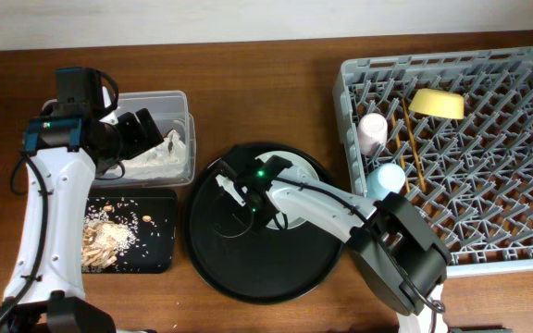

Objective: Sort waste into correct bins and load items into the dishwasher rack
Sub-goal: 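Move the right gripper to the white plate and grasp its rim, then lift the white plate and stand it upright in the rack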

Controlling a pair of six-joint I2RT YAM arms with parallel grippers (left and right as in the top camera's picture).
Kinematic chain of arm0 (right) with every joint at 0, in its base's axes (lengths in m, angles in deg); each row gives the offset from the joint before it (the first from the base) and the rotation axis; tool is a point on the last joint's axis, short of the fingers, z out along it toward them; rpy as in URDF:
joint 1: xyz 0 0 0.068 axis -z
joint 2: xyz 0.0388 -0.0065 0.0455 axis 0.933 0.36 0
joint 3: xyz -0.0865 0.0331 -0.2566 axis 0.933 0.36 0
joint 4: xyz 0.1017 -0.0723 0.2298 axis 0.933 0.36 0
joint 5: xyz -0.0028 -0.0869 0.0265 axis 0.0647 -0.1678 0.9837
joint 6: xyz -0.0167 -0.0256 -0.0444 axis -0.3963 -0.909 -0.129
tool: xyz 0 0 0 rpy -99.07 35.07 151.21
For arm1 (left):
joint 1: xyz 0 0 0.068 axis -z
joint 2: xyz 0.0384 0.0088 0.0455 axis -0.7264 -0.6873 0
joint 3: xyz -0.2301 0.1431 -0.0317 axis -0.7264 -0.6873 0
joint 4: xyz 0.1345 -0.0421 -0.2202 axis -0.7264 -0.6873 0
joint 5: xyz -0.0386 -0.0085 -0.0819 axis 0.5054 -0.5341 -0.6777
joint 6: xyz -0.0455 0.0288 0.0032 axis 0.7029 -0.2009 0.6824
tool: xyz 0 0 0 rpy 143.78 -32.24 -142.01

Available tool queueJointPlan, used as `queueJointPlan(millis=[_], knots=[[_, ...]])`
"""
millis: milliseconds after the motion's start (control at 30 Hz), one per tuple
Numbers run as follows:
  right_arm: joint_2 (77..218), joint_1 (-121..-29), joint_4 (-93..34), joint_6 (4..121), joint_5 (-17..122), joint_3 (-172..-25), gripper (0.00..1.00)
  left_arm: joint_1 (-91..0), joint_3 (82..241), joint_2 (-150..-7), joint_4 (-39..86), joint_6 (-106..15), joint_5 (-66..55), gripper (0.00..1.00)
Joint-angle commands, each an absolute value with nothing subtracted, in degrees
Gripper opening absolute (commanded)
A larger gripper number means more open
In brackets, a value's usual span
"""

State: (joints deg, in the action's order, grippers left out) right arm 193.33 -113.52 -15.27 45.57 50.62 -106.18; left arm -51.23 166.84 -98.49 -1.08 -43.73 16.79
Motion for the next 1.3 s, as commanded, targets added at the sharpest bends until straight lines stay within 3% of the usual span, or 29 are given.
queueJointPlan(millis=[0, 233, 400, 567, 700, 833, 1000, 1267], knots=[[190.1, -113.5, -11.6, 46.2, 52.5, -109.7, 0.04, -51.4, 167.8, -97.8, -1.1, -44.2, 17.2, 0.99], [176.6, -111.9, -4.9, 46.1, 52.6, -116.8, 0.04, -51.4, 167.8, -97.8, -1.1, -44.2, 17.2, 0.99], [164.1, -101.7, -1.9, 44.8, 60.1, -118.7, 0.04, -51.4, 167.8, -97.8, -1.1, -44.2, 17.2, 0.99], [157.7, -81.1, 2.8, 38.6, 78.9, -118.7, 0.04, -51.4, 167.8, -97.8, -1.1, -44.2, 17.2, 0.99], [159.7, -59.4, 8.0, 29.5, 100.4, -118.6, 0.04, -51.4, 167.8, -97.8, -1.1, -44.2, 17.2, 0.99], [164.7, -46.7, 11.9, 23.1, 108.1, -118.6, 0.04, -51.4, 167.8, -97.8, -1.1, -44.2, 17.2, 0.99], [172.0, -41.5, 15.2, 17.4, 108.3, -118.6, 0.04, -51.4, 167.8, -97.8, -1.1, -44.2, 17.2, 0.99], [180.8, -41.5, 15.5, 11.8, 108.0, -118.6, 0.04, -51.4, 167.8, -97.8, -1.1, -44.2, 17.2, 0.99]])
